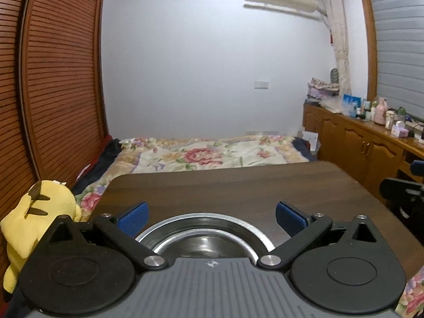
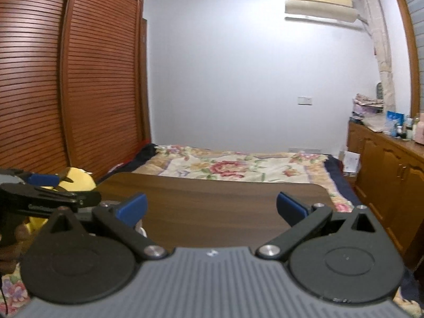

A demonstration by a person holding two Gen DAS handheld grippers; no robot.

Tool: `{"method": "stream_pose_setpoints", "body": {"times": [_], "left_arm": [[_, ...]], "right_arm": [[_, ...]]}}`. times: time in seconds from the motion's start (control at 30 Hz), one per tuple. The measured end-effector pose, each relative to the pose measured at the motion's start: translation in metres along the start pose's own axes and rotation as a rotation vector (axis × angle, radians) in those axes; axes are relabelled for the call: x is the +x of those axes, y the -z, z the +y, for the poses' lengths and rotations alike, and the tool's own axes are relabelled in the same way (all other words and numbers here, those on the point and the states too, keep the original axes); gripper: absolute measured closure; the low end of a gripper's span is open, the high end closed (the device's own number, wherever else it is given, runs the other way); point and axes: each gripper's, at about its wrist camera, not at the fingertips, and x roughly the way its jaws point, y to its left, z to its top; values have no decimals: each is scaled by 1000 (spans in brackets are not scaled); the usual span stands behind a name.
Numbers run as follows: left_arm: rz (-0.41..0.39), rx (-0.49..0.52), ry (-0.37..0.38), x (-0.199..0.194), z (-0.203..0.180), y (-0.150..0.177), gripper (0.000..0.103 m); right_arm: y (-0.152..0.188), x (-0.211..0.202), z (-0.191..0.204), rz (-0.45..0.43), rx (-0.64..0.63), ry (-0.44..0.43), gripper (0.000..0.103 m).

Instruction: Organize plates and bowls

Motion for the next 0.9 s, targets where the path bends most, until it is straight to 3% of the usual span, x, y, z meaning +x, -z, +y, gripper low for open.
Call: {"method": "stream_pose_setpoints", "body": {"times": [0.27,0.9], "left_arm": [[-12,12,-21,-21,-9,-8,0],[6,0,-73,-37,-2,25,0]], "right_arm": [[5,-9,3,-3,-7,62,0],[27,-18,6,53,47,36,0]]}}
